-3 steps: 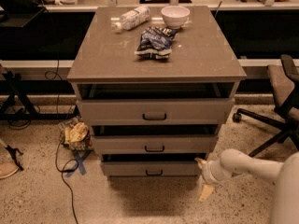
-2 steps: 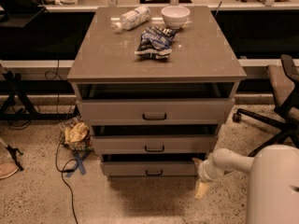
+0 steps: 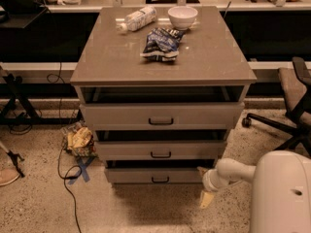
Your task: Open bottom drawer
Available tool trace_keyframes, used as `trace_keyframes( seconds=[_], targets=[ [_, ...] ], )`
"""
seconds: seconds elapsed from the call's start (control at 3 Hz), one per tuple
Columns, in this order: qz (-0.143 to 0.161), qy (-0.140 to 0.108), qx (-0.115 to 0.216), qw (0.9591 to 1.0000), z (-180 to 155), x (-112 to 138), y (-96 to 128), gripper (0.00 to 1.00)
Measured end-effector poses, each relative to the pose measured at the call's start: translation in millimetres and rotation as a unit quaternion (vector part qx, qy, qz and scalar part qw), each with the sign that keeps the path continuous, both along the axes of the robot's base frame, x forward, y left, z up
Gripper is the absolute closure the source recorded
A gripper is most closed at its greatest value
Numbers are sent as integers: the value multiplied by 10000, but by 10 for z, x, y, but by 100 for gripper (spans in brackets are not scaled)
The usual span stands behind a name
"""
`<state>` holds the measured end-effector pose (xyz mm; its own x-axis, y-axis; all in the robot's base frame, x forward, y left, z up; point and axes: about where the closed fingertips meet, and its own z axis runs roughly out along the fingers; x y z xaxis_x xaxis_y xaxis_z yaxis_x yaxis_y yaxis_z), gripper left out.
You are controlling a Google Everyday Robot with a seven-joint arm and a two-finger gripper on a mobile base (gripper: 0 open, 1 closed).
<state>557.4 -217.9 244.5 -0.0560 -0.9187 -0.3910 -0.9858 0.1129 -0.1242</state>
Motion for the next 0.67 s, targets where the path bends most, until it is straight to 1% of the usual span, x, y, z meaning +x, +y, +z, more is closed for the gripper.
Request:
trace_keyframes(
  seconds=[0.33,0.67],
  targets=[
    [230,-141,-60,9996,-236,44,222,0],
    [279,-499,28,9984,-321,206,410,0]
  ],
)
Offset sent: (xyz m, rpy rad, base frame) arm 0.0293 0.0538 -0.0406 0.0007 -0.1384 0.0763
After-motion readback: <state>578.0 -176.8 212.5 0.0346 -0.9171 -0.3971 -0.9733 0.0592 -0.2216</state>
